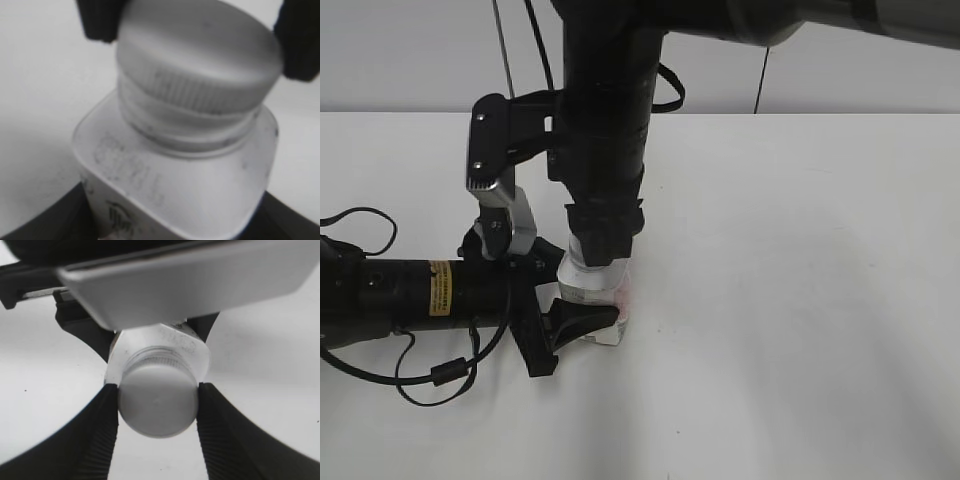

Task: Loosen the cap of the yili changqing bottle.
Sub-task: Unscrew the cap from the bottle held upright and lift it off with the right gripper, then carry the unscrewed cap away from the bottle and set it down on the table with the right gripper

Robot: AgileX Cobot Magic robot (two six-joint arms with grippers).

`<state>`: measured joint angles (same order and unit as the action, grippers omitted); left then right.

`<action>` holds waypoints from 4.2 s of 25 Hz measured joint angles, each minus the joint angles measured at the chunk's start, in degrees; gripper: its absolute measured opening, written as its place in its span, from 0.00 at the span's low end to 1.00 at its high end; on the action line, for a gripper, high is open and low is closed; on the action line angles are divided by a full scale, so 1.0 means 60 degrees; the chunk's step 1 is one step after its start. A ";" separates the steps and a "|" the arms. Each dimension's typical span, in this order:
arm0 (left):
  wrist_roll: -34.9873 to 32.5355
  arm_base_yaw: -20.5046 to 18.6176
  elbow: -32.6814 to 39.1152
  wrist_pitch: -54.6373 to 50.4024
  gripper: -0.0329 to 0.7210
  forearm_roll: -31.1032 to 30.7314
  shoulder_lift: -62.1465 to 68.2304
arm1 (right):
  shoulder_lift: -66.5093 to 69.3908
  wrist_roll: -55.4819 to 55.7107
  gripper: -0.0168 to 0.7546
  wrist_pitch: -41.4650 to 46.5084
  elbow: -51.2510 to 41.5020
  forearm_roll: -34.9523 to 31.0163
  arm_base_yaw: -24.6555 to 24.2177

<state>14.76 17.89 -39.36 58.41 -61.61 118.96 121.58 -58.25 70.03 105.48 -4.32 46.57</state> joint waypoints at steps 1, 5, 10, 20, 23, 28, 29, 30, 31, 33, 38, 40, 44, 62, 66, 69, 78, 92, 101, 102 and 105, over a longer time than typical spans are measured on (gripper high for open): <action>0.0000 0.0000 0.0000 0.0000 0.62 0.0000 0.0000 | 0.0000 -0.0211 0.52 0.0000 0.0000 0.0000 0.0000; 0.0000 0.0000 0.0000 -0.0009 0.62 0.0000 0.0000 | 0.0000 -0.0572 0.52 0.0000 0.0000 0.0000 0.0000; 0.0000 0.0000 0.0000 -0.0009 0.62 0.0000 0.0000 | 0.0000 -0.0613 0.52 0.0000 0.0000 0.0000 0.0000; 0.0000 0.0000 0.0000 0.0106 0.62 0.0000 0.0000 | -0.0286 -0.0623 0.52 0.0000 0.0000 -0.0027 0.0000; 0.0000 0.0000 0.0000 0.0106 0.62 0.0000 0.0000 | -0.0402 -0.0623 0.52 0.0000 0.0010 -0.0027 0.0000; 0.0000 0.0000 0.0000 0.0106 0.62 0.0000 0.0000 | -0.0415 -0.0231 0.52 0.0007 0.0084 -0.0036 0.0000; 0.0000 0.0000 0.0000 0.0106 0.62 0.0000 0.0000 | -0.0415 0.0058 0.52 0.0007 0.0170 -0.0036 0.0000; 0.0000 0.0000 0.0000 0.0106 0.62 0.0000 0.0000 | -0.0415 0.0412 0.52 0.0007 0.0287 -0.0013 0.0000; 0.0000 0.0000 0.0000 0.0106 0.62 0.0000 0.0000 | -0.0415 0.0753 0.52 0.0007 0.0394 0.0038 0.0000; 0.0000 0.0000 0.0000 0.0106 0.62 0.0000 0.0000 | -0.0415 0.1366 0.52 0.0007 0.0681 0.0269 0.0000; 0.0000 0.0000 0.0000 0.0106 0.62 0.0000 0.0000 | -0.0482 0.3680 0.52 0.0007 0.1115 0.0721 -0.0022; 0.0000 0.0000 0.0000 0.0106 0.62 0.0000 0.0000 | -0.0567 0.4857 0.52 0.0007 0.1115 0.0721 -0.0115; 0.0000 0.0000 0.0000 0.0106 0.62 0.0000 0.0000 | -0.0837 0.6794 0.52 0.0007 0.1124 0.0721 -0.0522; 0.0000 0.0000 0.0000 0.0115 0.62 0.0000 0.0000 | -0.1538 0.8423 0.52 0.0010 0.1124 0.0314 -0.3982; 0.0000 0.0000 0.0000 0.0115 0.62 0.0000 0.0000 | -0.1538 0.8478 0.52 0.0018 0.1124 0.0284 -0.4623; 0.0000 0.0000 0.0000 0.0115 0.62 0.0000 0.0000 | -0.1559 0.8557 0.52 0.0018 0.1041 0.0069 -0.5021; 0.0000 0.0000 0.0000 0.0124 0.62 0.0069 0.0000 | -0.2500 0.8557 0.52 0.0009 -0.1178 -0.0435 -0.5789; 0.0000 0.0000 0.0000 0.0473 0.62 0.0540 0.0000 | -0.3598 0.8557 0.52 -0.2849 -0.5998 -0.1370 -0.6185; -0.0074 0.0000 0.0000 0.0473 0.62 0.1528 0.0000 | -0.3605 0.8557 0.52 -0.4971 -0.7903 -0.1831 -0.6185; -0.0124 0.0000 0.0000 0.0473 0.62 0.1582 0.0000 | -0.3605 0.8557 0.52 -0.5118 -0.7979 -0.1831 -0.6185; -0.0260 0.0000 0.0000 0.0473 0.62 0.1641 0.0000 | -0.3512 0.8565 0.52 -0.5451 -0.8026 -0.1831 -0.6185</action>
<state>13.20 17.89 -39.36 61.25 -51.76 118.96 100.51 -6.86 37.32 57.32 -15.31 9.46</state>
